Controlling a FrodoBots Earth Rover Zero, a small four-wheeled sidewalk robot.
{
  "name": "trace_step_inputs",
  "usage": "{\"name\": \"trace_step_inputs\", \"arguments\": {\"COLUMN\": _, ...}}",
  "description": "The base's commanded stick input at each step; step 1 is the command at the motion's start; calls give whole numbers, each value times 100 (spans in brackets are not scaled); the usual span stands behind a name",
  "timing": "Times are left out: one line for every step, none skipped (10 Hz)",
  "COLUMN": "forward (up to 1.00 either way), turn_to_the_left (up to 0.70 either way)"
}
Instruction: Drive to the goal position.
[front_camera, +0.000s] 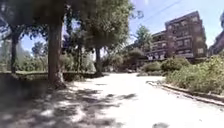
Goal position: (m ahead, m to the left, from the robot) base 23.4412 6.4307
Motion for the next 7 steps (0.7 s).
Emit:
{"name": "trace_step_inputs", "arguments": {"forward": 85, "turn_to_the_left": 0}}
{"name": "trace_step_inputs", "arguments": {"forward": 85, "turn_to_the_left": 0}}
{"name": "trace_step_inputs", "arguments": {"forward": 85, "turn_to_the_left": 0}}
{"name": "trace_step_inputs", "arguments": {"forward": 85, "turn_to_the_left": 0}}
{"name": "trace_step_inputs", "arguments": {"forward": 85, "turn_to_the_left": 0}}
{"name": "trace_step_inputs", "arguments": {"forward": 85, "turn_to_the_left": 0}}
{"name": "trace_step_inputs", "arguments": {"forward": 85, "turn_to_the_left": 0}}
